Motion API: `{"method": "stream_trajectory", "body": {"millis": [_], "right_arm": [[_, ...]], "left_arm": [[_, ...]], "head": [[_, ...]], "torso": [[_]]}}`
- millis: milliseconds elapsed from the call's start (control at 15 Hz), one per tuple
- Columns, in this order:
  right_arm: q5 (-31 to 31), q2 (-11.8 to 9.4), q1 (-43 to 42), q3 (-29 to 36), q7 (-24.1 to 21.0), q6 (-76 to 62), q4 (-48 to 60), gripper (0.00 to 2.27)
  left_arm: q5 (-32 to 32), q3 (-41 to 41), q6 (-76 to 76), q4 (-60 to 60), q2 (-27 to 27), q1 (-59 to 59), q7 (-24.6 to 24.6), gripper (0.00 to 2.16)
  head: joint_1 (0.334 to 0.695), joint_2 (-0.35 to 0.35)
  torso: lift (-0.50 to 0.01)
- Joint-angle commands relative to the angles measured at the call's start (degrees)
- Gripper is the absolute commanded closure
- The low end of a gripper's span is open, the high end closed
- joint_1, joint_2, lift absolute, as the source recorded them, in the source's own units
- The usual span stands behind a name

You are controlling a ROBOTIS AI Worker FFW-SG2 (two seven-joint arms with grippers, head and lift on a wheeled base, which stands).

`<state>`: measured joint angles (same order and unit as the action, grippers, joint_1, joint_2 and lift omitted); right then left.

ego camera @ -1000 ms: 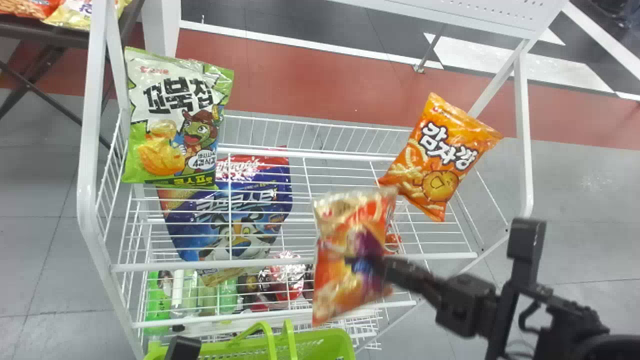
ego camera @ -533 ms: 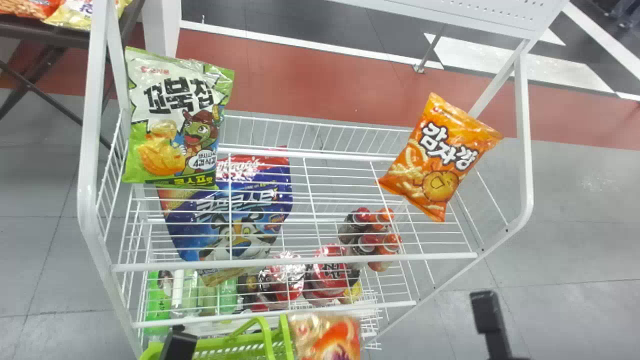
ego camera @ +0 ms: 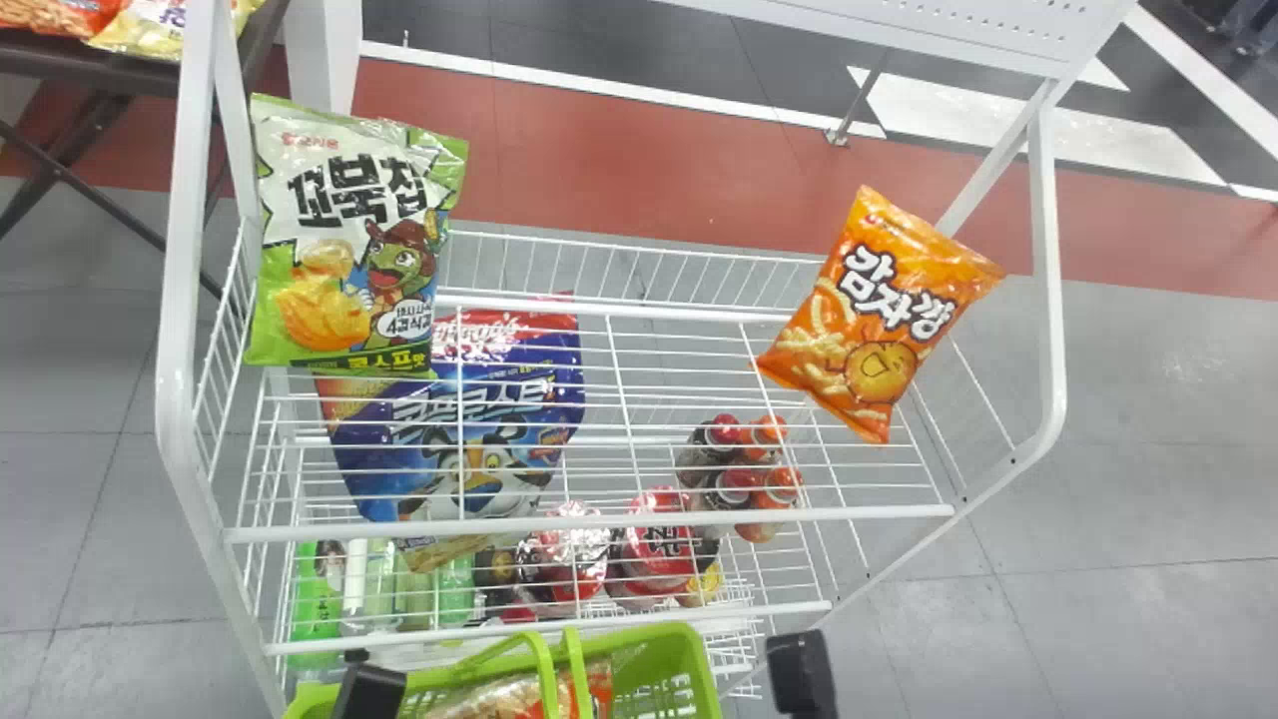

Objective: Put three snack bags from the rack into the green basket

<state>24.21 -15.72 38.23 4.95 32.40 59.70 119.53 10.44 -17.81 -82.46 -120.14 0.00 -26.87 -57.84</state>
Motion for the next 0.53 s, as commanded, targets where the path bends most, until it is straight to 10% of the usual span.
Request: {"method": "stream_trajectory", "body": {"millis": [0, 267, 333, 467], "right_arm": [[-1.18, -0.1, -2.46, -3.72, -0.41, -3.31, -5.53, 2.22], [-3.55, -0.45, -4.31, -7.33, -1.11, -9.46, -11.16, 2.17], [-3.38, -0.89, -4.13, -7.06, -1.2, -8.06, -10.02, 1.84], [-3.46, -1.07, -2.55, -4.07, -1.2, -2.08, -4.48, 0.03]], "left_arm": [[-0.25, -0.39, -0.29, -0.18, -0.15, -0.2, 0.01, 1.41], [-0.42, -0.74, -1.0, -0.62, -0.15, -0.38, 0.18, 1.41], [-0.51, -0.83, -1.0, -0.62, -0.15, -0.38, 0.18, 1.41], [-0.51, -0.83, -1.0, -0.62, -0.15, -0.38, 0.18, 1.41]], "head": [[0.695, -0.35], [0.695, -0.35], [0.695, -0.35], [0.695, -0.35]], "torso": [[0.0], [0.0], [0.0], [0.0]]}}
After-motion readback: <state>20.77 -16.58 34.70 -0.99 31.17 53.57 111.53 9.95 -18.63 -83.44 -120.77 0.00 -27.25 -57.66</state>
